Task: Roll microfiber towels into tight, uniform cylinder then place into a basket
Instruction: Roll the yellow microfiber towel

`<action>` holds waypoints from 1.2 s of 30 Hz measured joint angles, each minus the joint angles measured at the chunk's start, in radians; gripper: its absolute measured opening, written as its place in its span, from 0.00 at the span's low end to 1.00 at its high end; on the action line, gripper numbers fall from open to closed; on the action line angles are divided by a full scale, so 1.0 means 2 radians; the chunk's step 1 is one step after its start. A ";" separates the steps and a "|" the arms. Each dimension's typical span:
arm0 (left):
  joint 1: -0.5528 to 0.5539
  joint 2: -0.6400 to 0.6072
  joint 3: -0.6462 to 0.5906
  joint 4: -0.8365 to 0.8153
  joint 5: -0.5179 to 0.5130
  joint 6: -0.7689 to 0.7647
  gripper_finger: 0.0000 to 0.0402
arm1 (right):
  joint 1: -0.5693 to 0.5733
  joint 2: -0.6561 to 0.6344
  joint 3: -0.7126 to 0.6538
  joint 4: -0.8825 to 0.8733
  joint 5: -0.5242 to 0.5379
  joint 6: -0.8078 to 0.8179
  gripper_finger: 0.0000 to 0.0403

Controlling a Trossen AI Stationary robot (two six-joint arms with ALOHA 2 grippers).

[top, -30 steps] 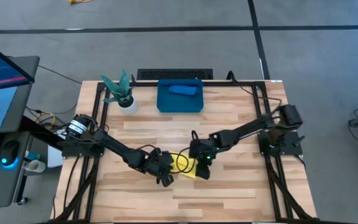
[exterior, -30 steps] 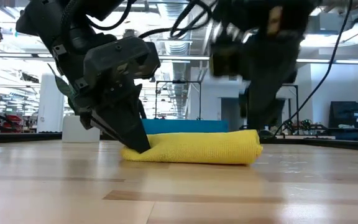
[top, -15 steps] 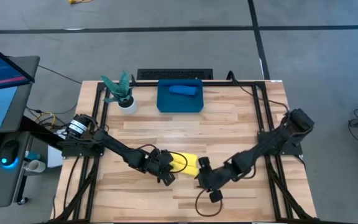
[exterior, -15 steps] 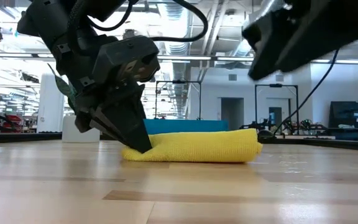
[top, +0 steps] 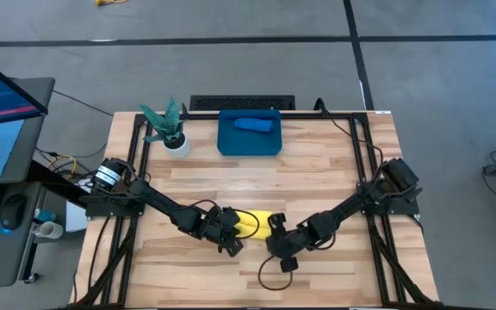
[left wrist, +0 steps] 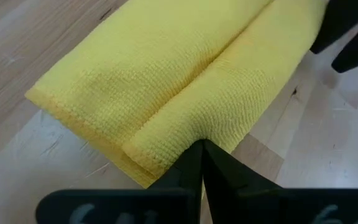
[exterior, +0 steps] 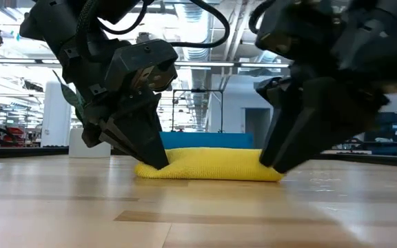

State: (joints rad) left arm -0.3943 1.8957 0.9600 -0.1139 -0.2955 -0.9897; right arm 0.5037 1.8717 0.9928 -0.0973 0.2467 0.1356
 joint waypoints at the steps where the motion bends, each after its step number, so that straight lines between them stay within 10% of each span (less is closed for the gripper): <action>1: 0.000 0.000 0.000 0.000 0.000 0.000 0.01 | -0.004 0.000 0.000 0.001 0.001 0.006 0.33; 36: 0.000 0.001 0.000 0.003 0.001 0.025 0.01 | -0.073 -0.002 0.001 -0.016 0.047 0.100 0.29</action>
State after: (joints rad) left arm -0.3946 1.8969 0.9600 -0.1070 -0.2928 -0.9391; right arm 0.3580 1.8668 0.9939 -0.1303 0.3398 0.3348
